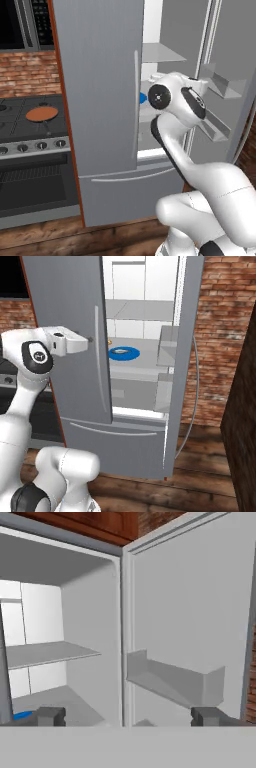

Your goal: Retrieve the fish from the fridge and place it on the saucepan with marinade on the stove.

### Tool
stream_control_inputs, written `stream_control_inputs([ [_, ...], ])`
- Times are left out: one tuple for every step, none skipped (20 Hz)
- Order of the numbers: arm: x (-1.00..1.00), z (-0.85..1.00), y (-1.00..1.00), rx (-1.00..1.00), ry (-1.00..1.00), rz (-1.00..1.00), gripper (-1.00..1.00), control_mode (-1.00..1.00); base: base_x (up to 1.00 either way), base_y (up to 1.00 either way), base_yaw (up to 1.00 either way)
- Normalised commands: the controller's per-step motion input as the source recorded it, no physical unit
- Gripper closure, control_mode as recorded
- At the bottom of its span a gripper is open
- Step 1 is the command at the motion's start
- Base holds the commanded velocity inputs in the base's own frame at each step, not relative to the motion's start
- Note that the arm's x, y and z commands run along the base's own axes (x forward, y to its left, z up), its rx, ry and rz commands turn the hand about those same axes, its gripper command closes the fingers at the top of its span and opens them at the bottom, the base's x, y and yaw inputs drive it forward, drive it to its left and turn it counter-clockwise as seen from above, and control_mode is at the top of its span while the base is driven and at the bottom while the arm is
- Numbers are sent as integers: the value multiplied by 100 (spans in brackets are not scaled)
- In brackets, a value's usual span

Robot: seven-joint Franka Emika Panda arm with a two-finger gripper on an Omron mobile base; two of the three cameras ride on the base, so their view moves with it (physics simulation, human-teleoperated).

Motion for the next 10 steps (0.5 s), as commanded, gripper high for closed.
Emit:
stream_control_inputs([
  [-24,17,34,11,22,22,-100,-100,0,0,0],
  [-23,17,34,11,21,21,-100,-100,0,0,0],
  [-21,22,31,11,23,20,-100,-100,0,0,0],
  [-19,21,31,10,23,20,-100,-100,0,0,0],
  [-17,20,31,9,23,20,-100,-100,0,0,0],
  [-14,20,29,10,21,19,-100,-100,0,0,0],
  [-10,14,29,11,18,16,-100,-100,0,0,0],
  [-9,16,25,13,18,16,-100,-100,0,0,0],
  [-10,17,19,16,18,16,-100,-100,0,0,0],
  [-11,15,16,17,17,16,-100,-100,0,0,0],
])
